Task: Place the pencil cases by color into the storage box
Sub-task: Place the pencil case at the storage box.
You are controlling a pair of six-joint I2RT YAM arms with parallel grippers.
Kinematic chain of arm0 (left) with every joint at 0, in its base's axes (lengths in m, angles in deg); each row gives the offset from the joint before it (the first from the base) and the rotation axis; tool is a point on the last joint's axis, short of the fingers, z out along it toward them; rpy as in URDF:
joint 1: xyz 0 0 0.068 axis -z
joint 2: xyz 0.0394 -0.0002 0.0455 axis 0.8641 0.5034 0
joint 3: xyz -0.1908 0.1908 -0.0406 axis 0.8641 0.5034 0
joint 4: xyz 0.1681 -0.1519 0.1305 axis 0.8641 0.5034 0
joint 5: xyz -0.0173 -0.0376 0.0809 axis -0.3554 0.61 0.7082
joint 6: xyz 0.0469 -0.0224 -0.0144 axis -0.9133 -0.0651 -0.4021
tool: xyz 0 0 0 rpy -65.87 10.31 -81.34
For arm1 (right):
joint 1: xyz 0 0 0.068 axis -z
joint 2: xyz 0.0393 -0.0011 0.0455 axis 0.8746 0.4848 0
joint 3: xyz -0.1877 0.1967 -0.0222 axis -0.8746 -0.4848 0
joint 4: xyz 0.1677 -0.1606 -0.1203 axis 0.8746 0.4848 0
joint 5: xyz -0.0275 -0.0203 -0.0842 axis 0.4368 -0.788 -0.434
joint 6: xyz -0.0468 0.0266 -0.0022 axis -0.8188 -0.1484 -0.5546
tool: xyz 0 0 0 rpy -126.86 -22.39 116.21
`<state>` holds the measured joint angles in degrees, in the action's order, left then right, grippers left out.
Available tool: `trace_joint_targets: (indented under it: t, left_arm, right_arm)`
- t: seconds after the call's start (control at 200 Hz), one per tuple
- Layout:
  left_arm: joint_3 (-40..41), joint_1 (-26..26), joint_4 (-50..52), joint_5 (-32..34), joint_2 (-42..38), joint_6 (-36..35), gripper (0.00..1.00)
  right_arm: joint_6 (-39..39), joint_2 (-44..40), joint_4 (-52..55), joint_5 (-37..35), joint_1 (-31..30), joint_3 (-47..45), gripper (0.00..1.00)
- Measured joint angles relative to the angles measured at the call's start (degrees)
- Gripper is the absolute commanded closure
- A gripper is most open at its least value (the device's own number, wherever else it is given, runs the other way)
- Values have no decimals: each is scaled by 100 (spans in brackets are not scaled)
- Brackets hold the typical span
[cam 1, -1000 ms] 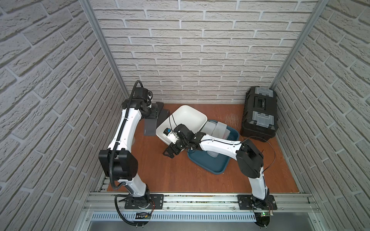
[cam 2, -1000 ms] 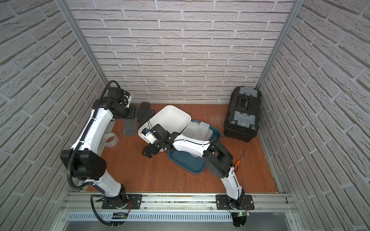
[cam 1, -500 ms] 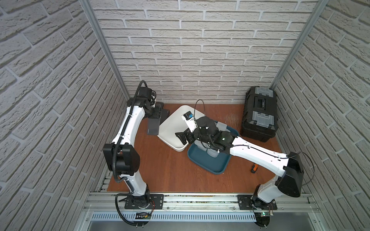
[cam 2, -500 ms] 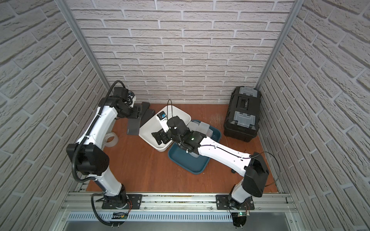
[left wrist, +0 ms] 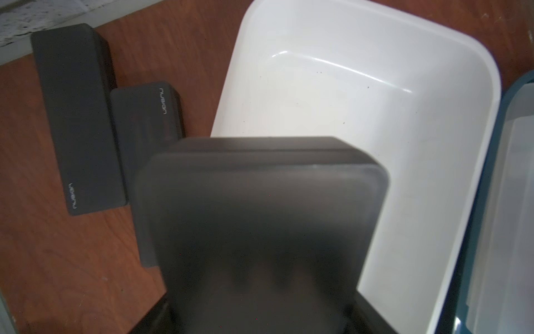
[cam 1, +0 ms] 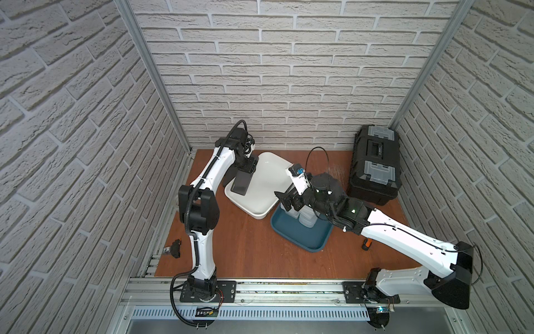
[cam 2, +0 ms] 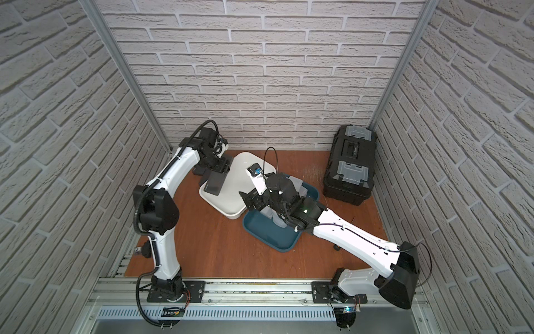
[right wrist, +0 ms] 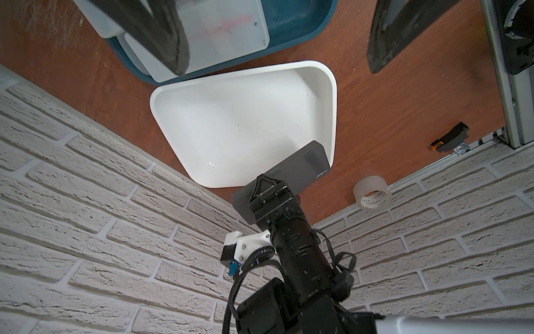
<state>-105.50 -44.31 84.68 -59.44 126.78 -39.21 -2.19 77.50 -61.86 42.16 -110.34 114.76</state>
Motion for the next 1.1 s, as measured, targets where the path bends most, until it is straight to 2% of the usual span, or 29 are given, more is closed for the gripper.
trace_joint_targets:
  t: [0.165,0.46,0.885,1.1]
  left_arm:
    - [-363,101,9,-15,616,-109,27]
    - [-951,227,-9,-59,1497,-212,27]
    - [-1296,417,-225,184,1952,-319,25]
    - [-1937,450,-20,330,2286,-313,21]
  right_arm:
    - [-11,-284,-11,-2,0,-87,4]
    - [-9,-304,-24,26,0,-302,4]
    - [17,-37,-179,195,0,-328,4]
    - [15,107,-286,243,0,-328,4]
